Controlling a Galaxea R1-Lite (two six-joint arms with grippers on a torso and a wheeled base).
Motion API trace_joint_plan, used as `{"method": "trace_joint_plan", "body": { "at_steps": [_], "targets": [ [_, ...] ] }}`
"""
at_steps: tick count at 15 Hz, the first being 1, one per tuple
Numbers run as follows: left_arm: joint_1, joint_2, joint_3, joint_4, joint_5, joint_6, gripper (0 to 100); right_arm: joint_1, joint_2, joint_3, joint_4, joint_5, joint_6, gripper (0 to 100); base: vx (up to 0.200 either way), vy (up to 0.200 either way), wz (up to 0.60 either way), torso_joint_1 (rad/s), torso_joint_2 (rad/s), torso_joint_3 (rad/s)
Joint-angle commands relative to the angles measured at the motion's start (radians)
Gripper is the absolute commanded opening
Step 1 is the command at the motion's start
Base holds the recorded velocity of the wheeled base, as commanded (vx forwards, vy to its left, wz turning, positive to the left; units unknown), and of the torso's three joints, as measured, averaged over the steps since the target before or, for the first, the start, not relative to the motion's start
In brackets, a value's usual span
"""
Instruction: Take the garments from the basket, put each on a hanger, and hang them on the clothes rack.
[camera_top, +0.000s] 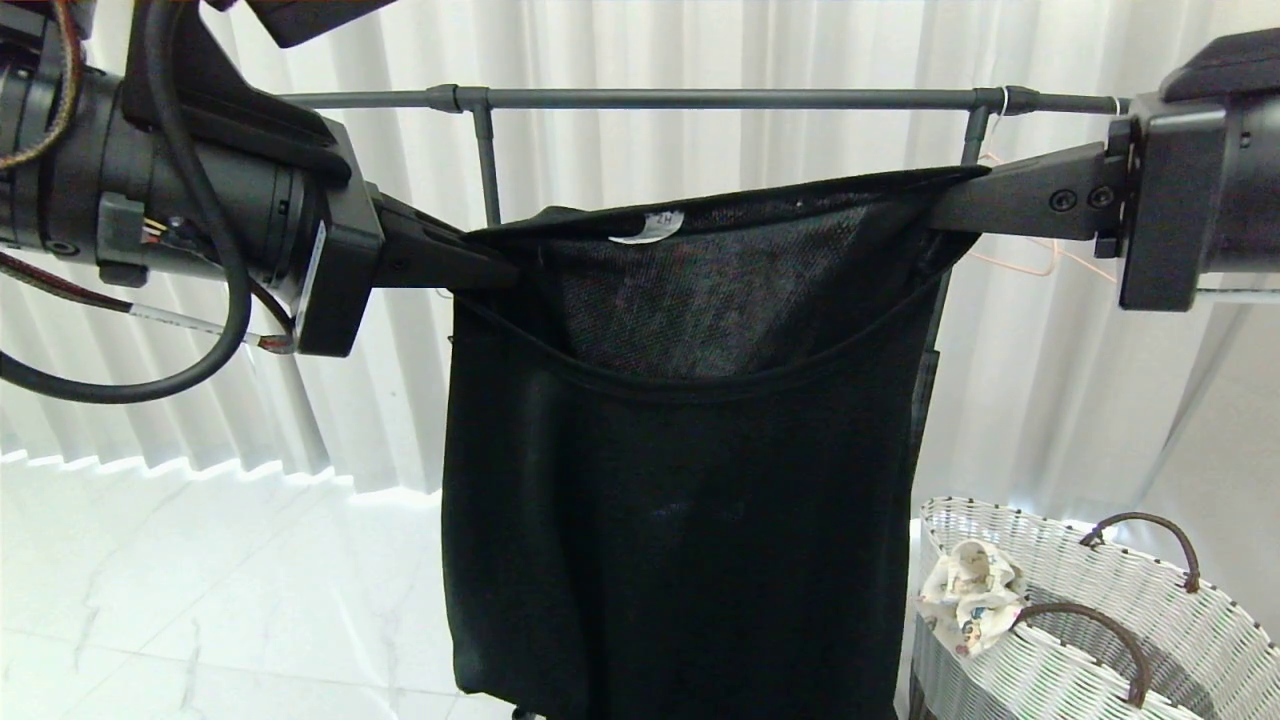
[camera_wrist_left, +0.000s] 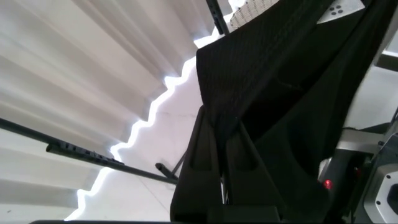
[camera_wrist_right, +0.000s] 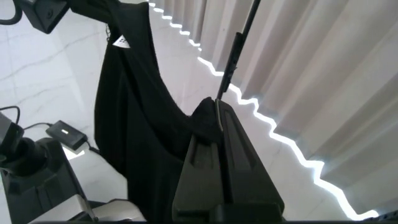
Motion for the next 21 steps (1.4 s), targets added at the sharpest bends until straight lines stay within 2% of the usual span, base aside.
{"method": "trace_joint_plan", "body": {
  "at_steps": [1,6,7,12,15,20,21],
  "targets": [
    [0.000,-0.001,0.005,0.000,0.000,0.001,0,0.003,0.016,-0.011,-0.002,0.001,-0.009,0,0.000,0.000,0.00,0.000,0.00,0.000],
    [0.008,-0.001,0.074,0.000,0.000,-0.004,0,0.002,0.034,-0.032,-0.011,0.002,-0.021,0,0.000,0.000,0.00,0.000,0.00,0.000],
    [0.013,-0.003,0.081,-0.002,0.000,-0.004,100,0.003,0.039,-0.043,-0.011,0.004,-0.022,0,0.000,0.000,0.00,0.000,0.00,0.000],
    [0.016,-0.003,0.103,-0.014,-0.005,-0.001,100,0.039,0.091,-0.115,-0.003,0.004,-0.042,0,0.000,0.000,0.00,0.000,0.00,0.000],
    [0.010,-0.032,0.170,-0.014,-0.019,0.008,100,0.046,0.186,-0.210,-0.002,0.004,-0.045,0,0.000,0.000,0.00,0.000,0.00,0.000],
    [-0.012,-0.064,0.321,-0.015,-0.196,0.010,100,0.046,0.251,-0.259,-0.003,0.004,-0.045,0,0.000,0.000,0.00,0.000,0.00,0.000],
    [-0.013,-0.072,0.334,-0.015,-0.209,0.010,100,0.046,0.252,-0.259,-0.003,0.004,-0.045,0,0.000,0.000,0.00,0.000,0.00,0.000]
  ]
}}
